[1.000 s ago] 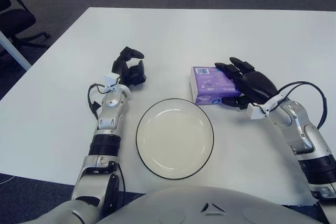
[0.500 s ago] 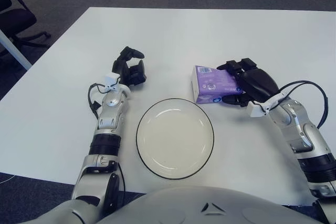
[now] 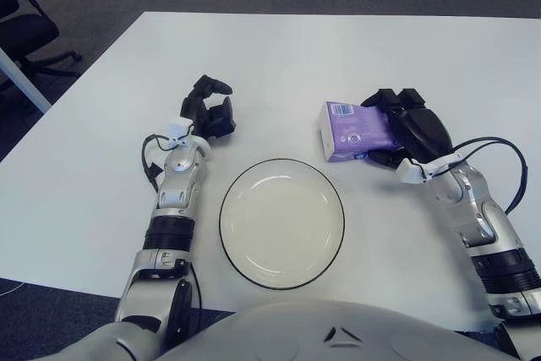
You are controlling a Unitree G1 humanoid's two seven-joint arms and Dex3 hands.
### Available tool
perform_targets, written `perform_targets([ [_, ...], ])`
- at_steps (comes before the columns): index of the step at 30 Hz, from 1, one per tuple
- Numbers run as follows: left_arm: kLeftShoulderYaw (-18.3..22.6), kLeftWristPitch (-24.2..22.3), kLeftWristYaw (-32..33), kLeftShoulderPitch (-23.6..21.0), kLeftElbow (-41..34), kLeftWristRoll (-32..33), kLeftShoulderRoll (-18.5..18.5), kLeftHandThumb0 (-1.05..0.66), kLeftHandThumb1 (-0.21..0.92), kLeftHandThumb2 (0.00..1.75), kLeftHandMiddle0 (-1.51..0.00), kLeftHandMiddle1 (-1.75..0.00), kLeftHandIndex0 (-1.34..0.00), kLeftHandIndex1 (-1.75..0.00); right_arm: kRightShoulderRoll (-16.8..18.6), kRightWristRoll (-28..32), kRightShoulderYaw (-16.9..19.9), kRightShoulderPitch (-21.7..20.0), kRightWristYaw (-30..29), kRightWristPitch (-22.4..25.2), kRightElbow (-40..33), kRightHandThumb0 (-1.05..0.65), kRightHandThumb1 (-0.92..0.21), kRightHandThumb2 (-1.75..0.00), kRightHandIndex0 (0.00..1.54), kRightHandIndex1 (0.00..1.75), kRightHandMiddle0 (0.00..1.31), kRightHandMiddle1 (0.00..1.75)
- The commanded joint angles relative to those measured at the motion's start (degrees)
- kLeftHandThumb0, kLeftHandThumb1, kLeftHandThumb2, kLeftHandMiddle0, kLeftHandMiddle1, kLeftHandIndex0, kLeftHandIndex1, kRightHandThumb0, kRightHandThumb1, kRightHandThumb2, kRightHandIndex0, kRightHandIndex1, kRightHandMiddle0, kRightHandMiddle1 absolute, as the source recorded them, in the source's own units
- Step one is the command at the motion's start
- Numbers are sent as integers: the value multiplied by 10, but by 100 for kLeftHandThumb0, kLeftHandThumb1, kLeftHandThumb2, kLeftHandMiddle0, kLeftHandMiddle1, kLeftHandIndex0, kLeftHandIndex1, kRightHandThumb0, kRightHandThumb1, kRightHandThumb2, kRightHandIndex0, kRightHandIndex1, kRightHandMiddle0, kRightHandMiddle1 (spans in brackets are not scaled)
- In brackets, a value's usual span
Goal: Put the tissue paper into the plate.
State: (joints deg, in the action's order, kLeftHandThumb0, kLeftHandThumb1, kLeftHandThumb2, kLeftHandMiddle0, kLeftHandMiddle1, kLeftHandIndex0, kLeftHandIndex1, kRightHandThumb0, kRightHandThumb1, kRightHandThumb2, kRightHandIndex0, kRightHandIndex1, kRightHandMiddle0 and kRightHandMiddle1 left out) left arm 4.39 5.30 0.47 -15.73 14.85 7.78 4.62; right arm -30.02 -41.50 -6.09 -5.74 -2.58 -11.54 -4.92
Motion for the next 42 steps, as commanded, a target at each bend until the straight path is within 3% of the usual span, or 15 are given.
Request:
perform_targets([
  [1, -11, 7, 0, 79, 54, 1, -49, -46, 39, 122, -129, -175, -55, -175, -10, -8, 1, 5, 1, 6, 17, 0, -4, -163, 80, 173, 61, 174],
  [8, -11, 9, 1, 78, 56, 1, -50, -46, 40, 122, -129, -175, -55, -175, -12, -2, 5, 6, 4, 15, 19, 0, -6, -160, 78, 175, 62, 171],
  [17, -10, 15, 1, 76, 60, 2, -50, -45, 40, 122, -129, -175, -55, -175, 1, 33, 24, 1, 32, 61, 9, 0, -6, -161, 78, 175, 62, 171],
  [22, -10, 15, 1, 75, 61, 1, -49, -45, 40, 121, -129, -175, -55, -175, 30, 114, 50, -4, 88, 128, -14, 0, -12, -155, 74, 174, 54, 174],
  [24, -10, 13, 1, 75, 61, 2, -49, -45, 40, 121, -129, -175, -55, -175, 53, 182, 75, -21, 128, 190, -27, 0, -14, -153, 74, 174, 52, 174],
  [28, -9, 12, 3, 73, 63, 2, -50, -45, 40, 122, -129, -175, -55, -175, 91, 285, 111, -43, 172, 280, -44, 0, -13, -153, 77, 169, 52, 175],
  [33, -7, 10, 5, 74, 61, 3, -50, -46, 40, 122, -129, -175, -55, -175, 114, 370, 142, -65, 198, 360, -62, 0, -10, -155, 81, 166, 54, 175],
  [42, -5, 9, 6, 74, 61, 3, -48, -46, 40, 122, -129, -175, -55, -175, 127, 483, 180, -102, 218, 441, -74, 0, -9, -155, 82, 165, 55, 175],
])
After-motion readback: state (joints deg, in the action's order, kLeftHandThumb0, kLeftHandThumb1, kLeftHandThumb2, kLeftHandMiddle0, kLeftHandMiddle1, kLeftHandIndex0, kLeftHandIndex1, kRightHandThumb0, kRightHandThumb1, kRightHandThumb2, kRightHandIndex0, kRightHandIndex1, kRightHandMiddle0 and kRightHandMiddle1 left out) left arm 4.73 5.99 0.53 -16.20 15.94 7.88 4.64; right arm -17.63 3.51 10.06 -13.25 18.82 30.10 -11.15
